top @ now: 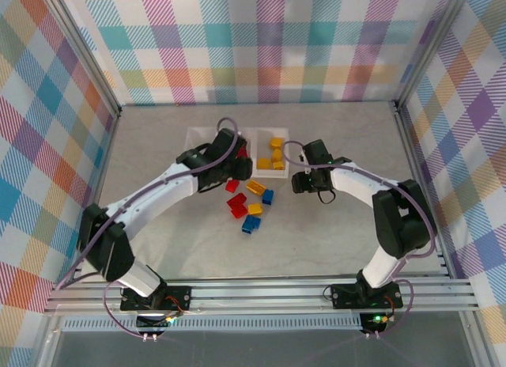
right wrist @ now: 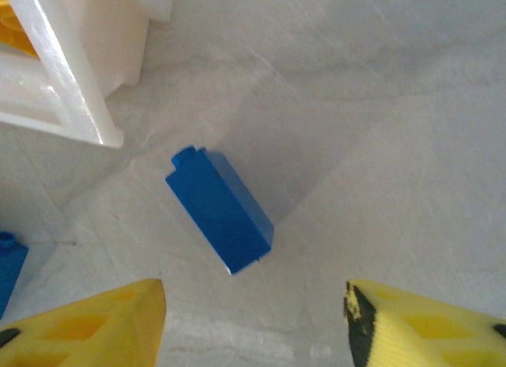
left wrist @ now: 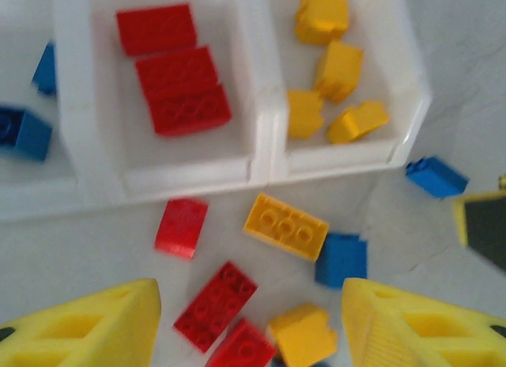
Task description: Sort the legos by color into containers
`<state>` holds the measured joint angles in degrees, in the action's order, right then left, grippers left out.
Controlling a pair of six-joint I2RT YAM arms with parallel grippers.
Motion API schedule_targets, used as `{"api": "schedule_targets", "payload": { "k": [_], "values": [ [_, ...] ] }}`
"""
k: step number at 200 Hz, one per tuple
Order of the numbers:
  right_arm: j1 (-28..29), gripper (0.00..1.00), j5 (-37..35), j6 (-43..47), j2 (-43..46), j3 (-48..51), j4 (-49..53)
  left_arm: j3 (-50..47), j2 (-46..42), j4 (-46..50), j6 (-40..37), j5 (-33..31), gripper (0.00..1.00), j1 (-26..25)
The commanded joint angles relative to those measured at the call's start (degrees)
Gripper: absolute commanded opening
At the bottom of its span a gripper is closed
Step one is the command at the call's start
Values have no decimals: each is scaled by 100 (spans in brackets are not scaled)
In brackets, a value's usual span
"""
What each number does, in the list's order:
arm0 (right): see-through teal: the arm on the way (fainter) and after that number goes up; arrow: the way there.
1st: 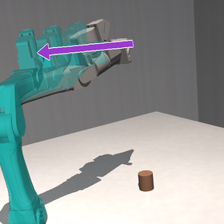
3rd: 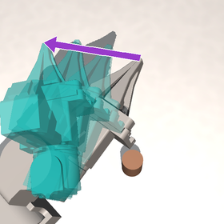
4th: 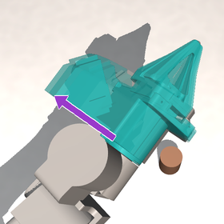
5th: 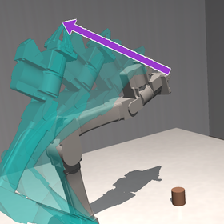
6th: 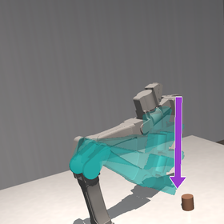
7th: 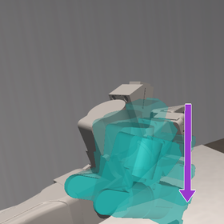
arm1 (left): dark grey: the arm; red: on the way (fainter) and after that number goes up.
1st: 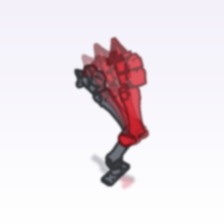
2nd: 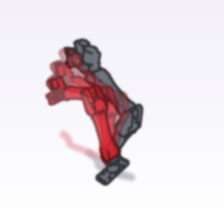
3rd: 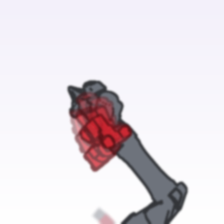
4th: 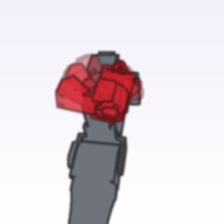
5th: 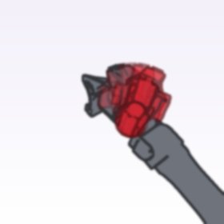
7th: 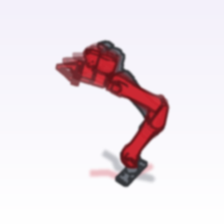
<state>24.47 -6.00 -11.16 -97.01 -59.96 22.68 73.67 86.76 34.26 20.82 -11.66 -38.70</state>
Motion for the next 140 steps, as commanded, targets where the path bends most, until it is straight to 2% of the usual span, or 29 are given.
{"api": "schedule_targets", "payload": {
  "k": [1, 40, 67, 81, 100, 140],
  "values": [
    [40, 56, 98, 229, -222, -222, -92, -560, -449, 56, 467, -178, 62, 47],
    [40, 42, 319, 402, -602, -484, -45, -722, -902, 439, 471, -373, 63, 47],
    [40, 38, 362, 413, -845, -691, 54, -716, -1048, 561, 440, -501, 64, 47],
    [42, 32, 402, 410, -978, -801, 146, -705, -1110, 603, 427, -509, 64, 47],
    [40, 25, 432, 395, -933, -765, 166, -679, -1182, 688, 418, -551, 64, 47],
    [56, 17, 536, 457, -543, -597, 360, -611, -1473, 861, 465, -783, 65, 47]
  ]
}}
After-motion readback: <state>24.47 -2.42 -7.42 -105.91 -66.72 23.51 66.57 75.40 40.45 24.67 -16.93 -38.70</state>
